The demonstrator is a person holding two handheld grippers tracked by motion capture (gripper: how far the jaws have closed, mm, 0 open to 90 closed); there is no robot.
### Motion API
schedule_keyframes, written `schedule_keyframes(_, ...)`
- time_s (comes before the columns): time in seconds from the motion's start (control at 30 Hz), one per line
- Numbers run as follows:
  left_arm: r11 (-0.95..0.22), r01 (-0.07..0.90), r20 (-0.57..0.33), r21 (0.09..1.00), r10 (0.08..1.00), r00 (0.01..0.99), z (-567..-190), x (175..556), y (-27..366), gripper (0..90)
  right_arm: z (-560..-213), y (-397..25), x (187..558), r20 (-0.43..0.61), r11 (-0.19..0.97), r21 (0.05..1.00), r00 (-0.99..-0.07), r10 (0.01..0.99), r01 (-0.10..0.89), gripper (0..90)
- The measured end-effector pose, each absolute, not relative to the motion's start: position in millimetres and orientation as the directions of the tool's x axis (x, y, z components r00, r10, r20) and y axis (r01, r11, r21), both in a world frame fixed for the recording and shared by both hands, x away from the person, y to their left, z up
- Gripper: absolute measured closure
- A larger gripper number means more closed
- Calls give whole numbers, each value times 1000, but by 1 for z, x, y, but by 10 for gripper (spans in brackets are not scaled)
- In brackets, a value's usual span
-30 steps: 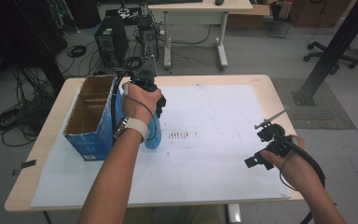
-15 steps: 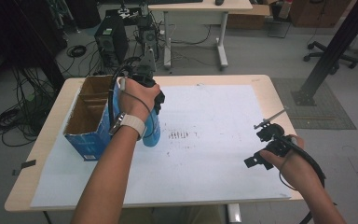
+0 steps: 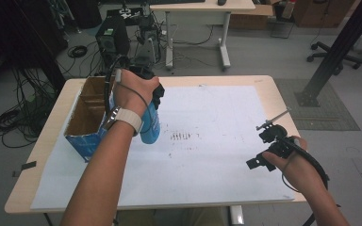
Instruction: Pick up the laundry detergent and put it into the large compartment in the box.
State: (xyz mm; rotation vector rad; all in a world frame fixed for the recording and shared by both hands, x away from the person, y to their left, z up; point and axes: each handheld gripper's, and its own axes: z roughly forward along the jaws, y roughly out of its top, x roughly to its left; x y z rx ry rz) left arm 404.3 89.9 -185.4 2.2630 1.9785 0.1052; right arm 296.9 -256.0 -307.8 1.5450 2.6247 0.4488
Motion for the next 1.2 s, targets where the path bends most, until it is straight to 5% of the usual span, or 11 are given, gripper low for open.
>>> schedule_keyframes(1.2,-131,973,-22,191,990,138,-123,393,115,375,-306,-249,299,94,469,284,-511,855,836,77)
